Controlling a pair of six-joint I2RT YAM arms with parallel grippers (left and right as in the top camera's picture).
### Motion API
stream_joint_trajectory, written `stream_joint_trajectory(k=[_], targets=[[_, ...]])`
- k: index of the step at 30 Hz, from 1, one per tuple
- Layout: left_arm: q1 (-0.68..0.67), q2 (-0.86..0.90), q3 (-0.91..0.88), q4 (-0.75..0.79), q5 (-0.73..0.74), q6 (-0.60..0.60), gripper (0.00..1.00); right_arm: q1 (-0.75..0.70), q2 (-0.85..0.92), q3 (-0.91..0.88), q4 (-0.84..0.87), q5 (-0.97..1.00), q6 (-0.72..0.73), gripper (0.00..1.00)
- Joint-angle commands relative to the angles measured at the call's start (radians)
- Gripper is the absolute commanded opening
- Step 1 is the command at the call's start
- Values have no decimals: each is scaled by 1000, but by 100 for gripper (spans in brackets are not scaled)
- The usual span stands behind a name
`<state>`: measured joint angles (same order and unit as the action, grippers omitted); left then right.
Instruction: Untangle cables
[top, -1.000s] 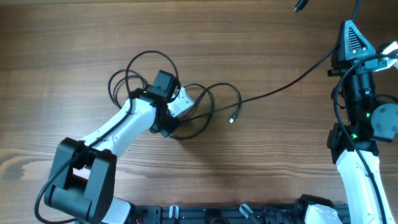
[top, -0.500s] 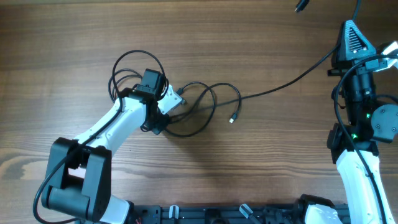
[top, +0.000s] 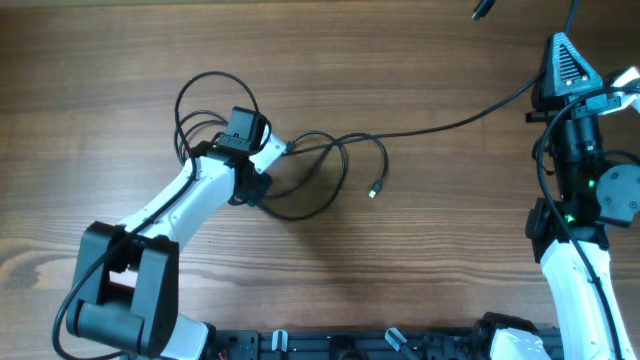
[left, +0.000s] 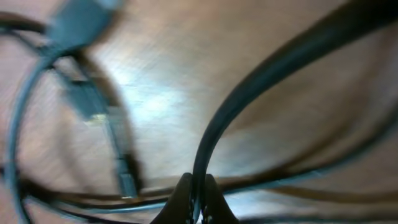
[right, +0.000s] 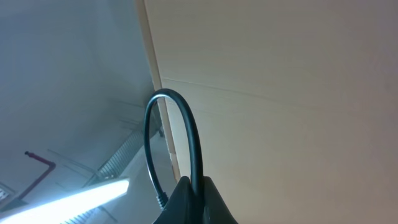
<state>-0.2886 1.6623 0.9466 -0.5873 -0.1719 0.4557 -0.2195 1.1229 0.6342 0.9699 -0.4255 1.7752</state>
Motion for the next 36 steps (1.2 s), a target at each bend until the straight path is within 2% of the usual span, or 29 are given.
stream_joint_trajectory(k=[1, 8, 15, 19, 23, 29, 36], targets=[[1, -98, 3, 96, -166, -76, 4, -5, 32, 10, -6, 11, -22, 4], [1, -175, 3, 435, -193, -67, 4, -5, 120, 10, -6, 89, -23, 4], [1, -175, 3, 689, -152, -68, 4, -5, 148, 10, -46, 253, -172, 4], [0, -166, 3, 775, 31, -68, 4, -5, 148, 10, -156, 388, -202, 4], [-2, -126, 3, 835, 66, -71, 4, -6, 148, 10, -234, 483, -206, 4], [-5, -51, 3, 900, 207, -72, 4, -84, 183, 10, -238, 457, -258, 4], [-60, -13, 3, 967, 253, -82, 4, -144, 222, 30, -216, 440, -392, 5]])
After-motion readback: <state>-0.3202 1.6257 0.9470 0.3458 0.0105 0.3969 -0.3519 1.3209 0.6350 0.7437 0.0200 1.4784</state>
